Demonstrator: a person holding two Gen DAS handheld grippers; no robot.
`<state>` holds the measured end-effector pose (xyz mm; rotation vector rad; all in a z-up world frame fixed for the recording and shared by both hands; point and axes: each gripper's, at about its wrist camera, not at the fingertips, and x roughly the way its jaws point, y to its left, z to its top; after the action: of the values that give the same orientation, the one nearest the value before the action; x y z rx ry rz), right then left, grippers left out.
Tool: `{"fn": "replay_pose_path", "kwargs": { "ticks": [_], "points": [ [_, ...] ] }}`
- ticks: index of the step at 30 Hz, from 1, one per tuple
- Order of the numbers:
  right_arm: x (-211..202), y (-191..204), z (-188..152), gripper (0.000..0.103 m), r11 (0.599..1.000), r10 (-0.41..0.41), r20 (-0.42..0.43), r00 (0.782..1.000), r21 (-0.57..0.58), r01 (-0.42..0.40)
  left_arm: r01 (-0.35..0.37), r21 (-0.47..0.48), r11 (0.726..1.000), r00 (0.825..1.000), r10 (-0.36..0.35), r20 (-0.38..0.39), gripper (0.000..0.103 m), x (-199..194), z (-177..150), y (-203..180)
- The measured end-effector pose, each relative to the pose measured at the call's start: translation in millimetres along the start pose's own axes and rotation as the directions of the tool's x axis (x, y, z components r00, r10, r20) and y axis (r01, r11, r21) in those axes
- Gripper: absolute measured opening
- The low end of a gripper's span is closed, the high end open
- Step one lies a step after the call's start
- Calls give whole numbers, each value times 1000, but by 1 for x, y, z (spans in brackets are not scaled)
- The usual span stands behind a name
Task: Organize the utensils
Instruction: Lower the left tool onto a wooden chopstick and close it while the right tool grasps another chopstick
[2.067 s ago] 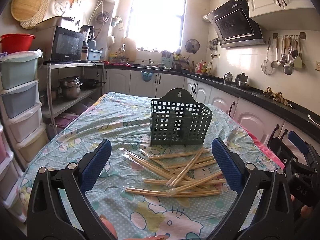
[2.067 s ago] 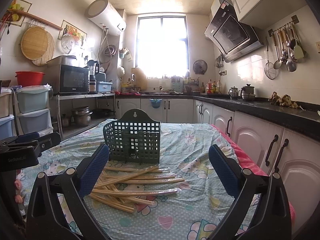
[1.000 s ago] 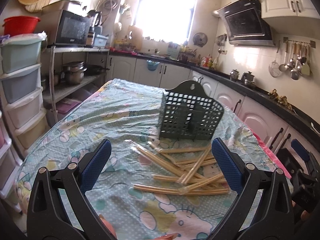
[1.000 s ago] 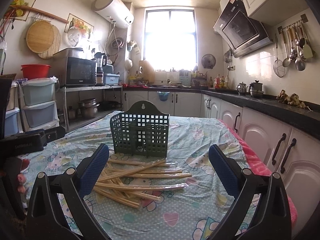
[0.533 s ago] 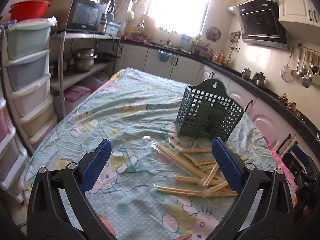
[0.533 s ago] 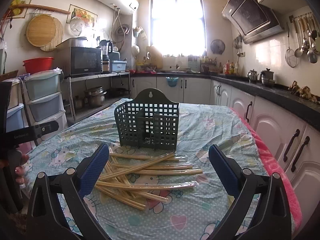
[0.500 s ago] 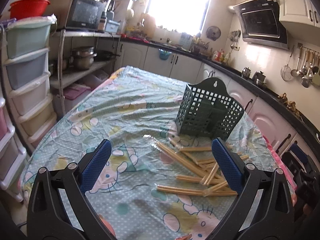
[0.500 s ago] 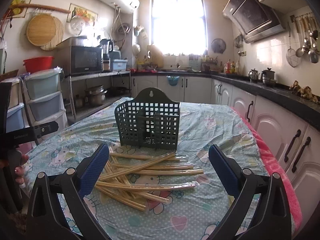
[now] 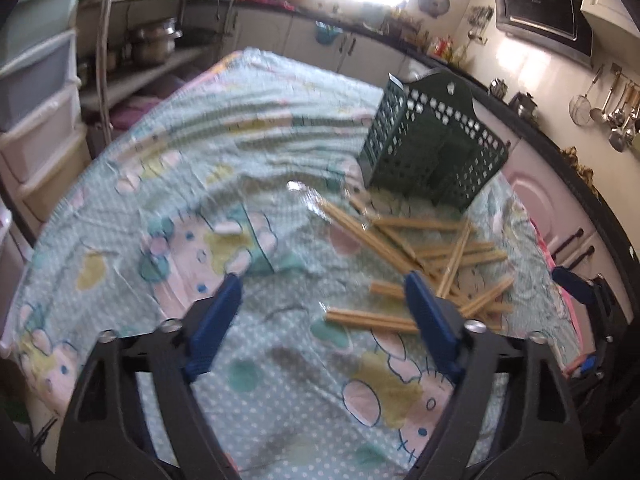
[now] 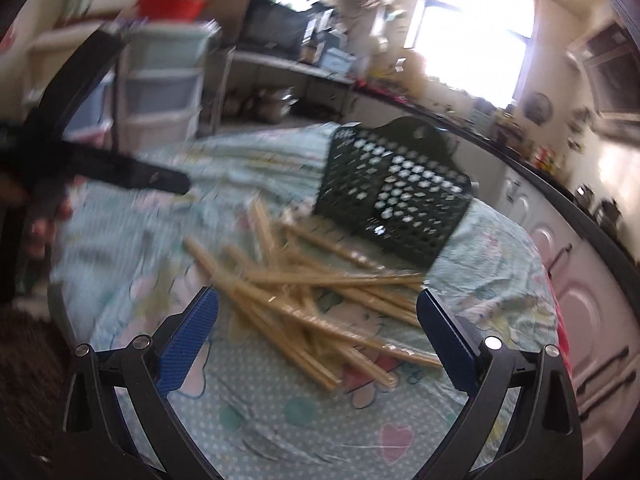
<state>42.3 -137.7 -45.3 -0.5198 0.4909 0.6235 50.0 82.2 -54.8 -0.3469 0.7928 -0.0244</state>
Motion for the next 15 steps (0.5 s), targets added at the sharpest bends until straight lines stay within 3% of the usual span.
{"fn": "replay_pose_path", "kwargs": {
  "ticks": [2, 4, 8, 15],
  "points": [
    [7, 5, -1, 92, 999, 10, -27, 1000, -30, -11, 19, -17, 1000, 999, -19, -35, 64, 7, -3, 1],
    [16, 11, -1, 80, 998, 22, -64, 998, -59, -26, 33, -33, 999, 997, -36, -67, 62, 13, -6, 3],
    [28, 18, 0, 75, 995, 18, -101, 995, -94, -28, 70, -54, 996, 992, -75, -103, 49, 22, -10, 3],
    [42, 25, 4, 65, 989, 19, -132, 991, -144, -39, 104, -90, 990, 985, -116, -129, 43, 34, -11, 5]
  ]
}}
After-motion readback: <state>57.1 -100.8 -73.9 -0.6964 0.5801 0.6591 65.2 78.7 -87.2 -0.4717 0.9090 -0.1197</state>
